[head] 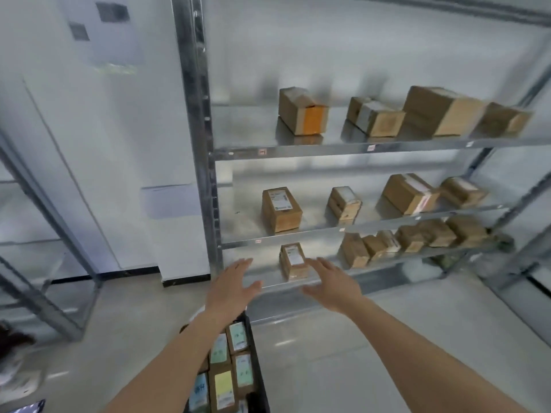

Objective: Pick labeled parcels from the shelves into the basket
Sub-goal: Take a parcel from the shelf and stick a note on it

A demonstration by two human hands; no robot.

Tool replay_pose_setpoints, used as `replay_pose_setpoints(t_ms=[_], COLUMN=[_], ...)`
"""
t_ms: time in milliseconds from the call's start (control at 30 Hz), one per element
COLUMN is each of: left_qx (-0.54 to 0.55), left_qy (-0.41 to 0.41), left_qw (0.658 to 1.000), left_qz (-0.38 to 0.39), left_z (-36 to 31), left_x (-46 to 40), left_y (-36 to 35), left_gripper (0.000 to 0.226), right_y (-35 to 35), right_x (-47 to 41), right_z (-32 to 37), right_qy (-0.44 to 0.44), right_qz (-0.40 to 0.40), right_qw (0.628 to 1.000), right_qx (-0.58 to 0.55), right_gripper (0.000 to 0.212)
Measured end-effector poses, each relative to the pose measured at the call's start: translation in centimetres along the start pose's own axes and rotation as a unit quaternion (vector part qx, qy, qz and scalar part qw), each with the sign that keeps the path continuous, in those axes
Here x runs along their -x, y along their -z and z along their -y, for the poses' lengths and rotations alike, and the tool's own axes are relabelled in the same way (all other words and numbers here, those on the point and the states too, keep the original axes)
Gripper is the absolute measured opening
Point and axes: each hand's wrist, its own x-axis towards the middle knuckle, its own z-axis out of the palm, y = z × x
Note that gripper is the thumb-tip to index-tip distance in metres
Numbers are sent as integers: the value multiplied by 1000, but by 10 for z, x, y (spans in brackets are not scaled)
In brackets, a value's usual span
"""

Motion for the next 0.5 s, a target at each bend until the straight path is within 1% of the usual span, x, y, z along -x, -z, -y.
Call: replay_pose_setpoints(t_ms=[167, 300, 400, 500], left_qx=[-12, -31, -18, -12], left_qy=[-48, -79, -79, -82], left_qw=[999, 996, 996, 996], left_qz=[-10, -26, -27, -28], left_z=[-102, -182, -237, -284], left_x=[5, -13, -29, -43], left_y=[4, -1, -15, -43], left_gripper=[66, 64, 67, 70], right_y=[78, 143, 182, 210], right_x=[52, 68, 68, 65], right_z=[-68, -128, -180, -230], right_qy=[-26, -35, -39, -32], right_qz=[-35, -68, -91, -102], right_qw=[999, 997, 995, 994], right_qx=[0, -10, -14, -16], right_gripper=[75, 72, 72, 72])
